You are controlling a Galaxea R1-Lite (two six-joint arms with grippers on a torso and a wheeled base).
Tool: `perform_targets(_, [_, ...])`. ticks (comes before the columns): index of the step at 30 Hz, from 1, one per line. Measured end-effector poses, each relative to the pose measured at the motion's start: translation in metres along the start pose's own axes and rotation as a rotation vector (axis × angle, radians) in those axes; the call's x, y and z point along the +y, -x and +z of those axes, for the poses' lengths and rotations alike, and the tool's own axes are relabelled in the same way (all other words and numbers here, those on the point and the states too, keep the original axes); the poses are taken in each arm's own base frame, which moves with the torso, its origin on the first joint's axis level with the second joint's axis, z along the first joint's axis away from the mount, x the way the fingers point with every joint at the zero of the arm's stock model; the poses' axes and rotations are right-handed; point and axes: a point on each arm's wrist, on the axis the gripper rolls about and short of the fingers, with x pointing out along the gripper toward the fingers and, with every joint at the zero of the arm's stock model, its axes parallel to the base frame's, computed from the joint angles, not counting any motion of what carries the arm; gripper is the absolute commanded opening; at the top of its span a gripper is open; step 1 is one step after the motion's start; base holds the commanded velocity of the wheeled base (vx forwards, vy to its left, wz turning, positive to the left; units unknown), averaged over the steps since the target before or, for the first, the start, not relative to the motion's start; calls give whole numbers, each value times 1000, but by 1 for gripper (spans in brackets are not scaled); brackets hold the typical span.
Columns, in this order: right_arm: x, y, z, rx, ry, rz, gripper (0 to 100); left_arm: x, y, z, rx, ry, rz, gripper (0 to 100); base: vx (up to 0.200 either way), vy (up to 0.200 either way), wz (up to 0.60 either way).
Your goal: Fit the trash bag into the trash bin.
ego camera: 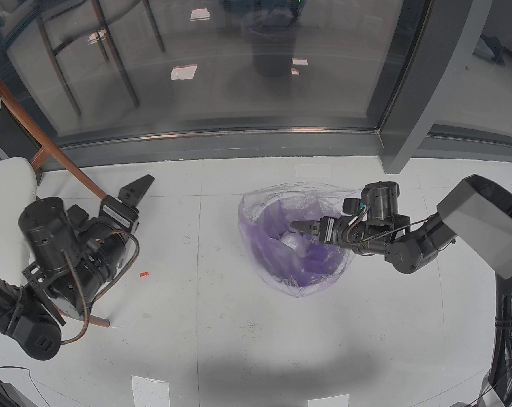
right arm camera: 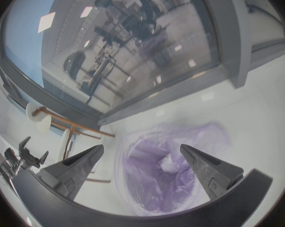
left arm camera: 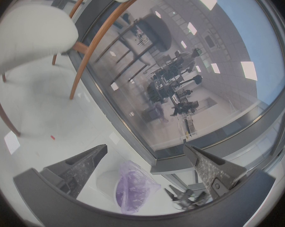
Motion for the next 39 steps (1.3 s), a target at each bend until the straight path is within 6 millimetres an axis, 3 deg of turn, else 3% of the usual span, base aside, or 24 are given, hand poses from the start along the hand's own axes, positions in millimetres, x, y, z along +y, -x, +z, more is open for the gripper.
perform_targets(8, [36, 87, 45, -197, 24, -83, 100, -9, 38, 34, -76, -96, -55, 100, 0, 0, 0])
perform_targets(13, [59, 157, 48, -301, 44, -144, 100, -6, 66, 45, -100, -183, -65, 100, 0, 0, 0])
perform_targets(18, [75, 222, 39, -369, 82, -199, 100, -4, 92, 49, -94, -266, -62, 100, 0, 0, 0])
perform_targets(22, [83, 278, 21, -417, 103, -256, 100, -2, 118, 50, -81, -350, -42, 100, 0, 0, 0])
perform_targets(27, [90, 324, -2, -456, 138, -302, 100, 4, 145, 49, -64, -436, 1, 100, 0, 0, 0])
perform_targets(28, [93, 343, -17, -474, 170, -326, 100, 8, 159, 48, -66, -478, 25, 100, 0, 0, 0])
perform_targets(31, [93, 370, -48, -502, 229, -384, 100, 19, 182, 43, -64, -555, 74, 100, 0, 0, 0])
perform_targets(39, [79, 400, -134, -522, 295, -561, 100, 58, 230, 21, 52, -832, 175, 100, 0, 0, 0])
